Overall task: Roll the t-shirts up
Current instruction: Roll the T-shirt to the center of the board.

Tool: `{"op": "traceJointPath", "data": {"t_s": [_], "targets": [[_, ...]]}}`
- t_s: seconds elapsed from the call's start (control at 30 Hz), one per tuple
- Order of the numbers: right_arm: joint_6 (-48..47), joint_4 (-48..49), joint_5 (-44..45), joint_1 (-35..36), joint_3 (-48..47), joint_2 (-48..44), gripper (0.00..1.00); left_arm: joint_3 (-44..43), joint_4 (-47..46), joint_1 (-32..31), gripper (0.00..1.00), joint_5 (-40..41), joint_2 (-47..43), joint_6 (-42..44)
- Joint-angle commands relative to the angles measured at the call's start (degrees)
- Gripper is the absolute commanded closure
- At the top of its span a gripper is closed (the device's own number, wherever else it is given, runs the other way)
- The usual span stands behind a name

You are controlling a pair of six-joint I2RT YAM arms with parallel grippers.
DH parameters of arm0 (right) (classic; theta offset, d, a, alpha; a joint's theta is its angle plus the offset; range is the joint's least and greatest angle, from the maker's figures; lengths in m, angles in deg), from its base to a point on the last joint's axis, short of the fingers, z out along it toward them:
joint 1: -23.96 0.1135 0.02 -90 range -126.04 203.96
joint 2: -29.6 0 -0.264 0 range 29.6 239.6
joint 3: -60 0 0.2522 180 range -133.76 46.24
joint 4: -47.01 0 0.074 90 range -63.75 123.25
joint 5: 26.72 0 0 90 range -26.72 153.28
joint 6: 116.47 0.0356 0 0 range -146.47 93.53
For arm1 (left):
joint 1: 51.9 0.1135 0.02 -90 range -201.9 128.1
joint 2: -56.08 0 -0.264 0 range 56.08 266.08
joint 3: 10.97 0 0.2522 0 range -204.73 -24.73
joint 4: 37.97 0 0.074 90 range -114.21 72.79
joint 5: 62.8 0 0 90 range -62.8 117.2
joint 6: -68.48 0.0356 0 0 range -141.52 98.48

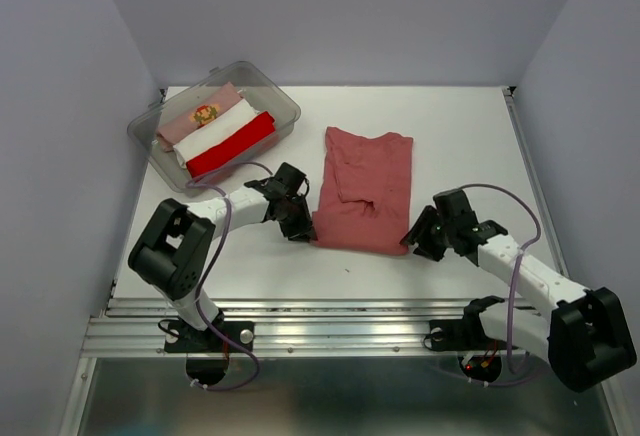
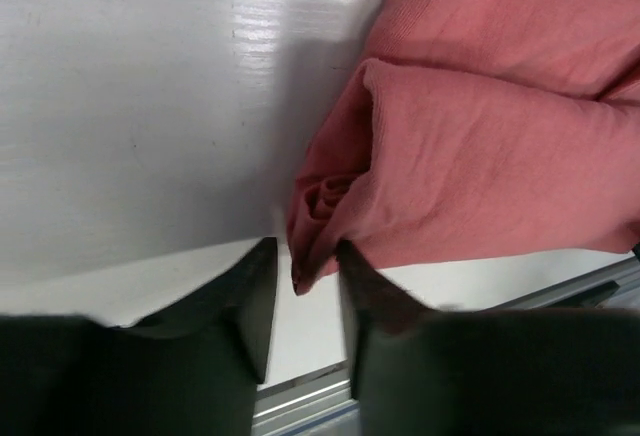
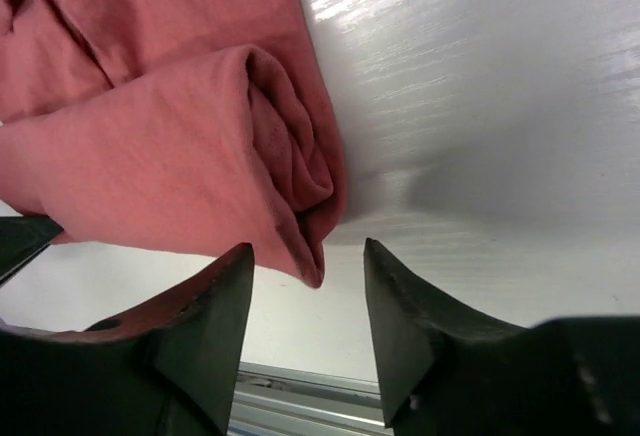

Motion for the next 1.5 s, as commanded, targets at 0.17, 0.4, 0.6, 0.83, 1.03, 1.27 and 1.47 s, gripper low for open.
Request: {"op": "traceJointPath", "data": {"t_s": [0.17,0.4,0.6,0.83,1.03,1.27,1.47], "targets": [[-9.7,-7.5,11.1,4.1,-13.3,-4.8,0.44,0.1,3.7,0.1,0.23,5.6,-9.2,3.9],[-15.8,-7.0,21.6,12.1,-21.7,7.5,0.92,-3.1,10.6,0.2,0.3,14.1,-20.4,3.2],[-17.6,0.6,27.6,11.5,-23.8,18.4,0.99,-0.9,10.5,0.3,0.71,16.3,-24.2,1.0],[-18.7,4.9,27.1,11.5,-23.6,30.3,0.99,2.7,8.6,0.3,0.85,15.0,-25.7,0.2],[-13.3,7.9,20.9,11.5,-14.8,28.3,0.99,4.7,6.0,-0.5,0.95,9.9,-23.5,1.3],[-0.7,10.3,15.4,17.9,-6.4,21.0,0.99,7.5,2.3,-1.3,1.0,6.6,-18.9,2.0],[-3.2,2.8,23.3,22.6,-12.7,15.4,0.95,7.3,2.7,-1.1,1.0,9.1,-17.1,1.3]]}}
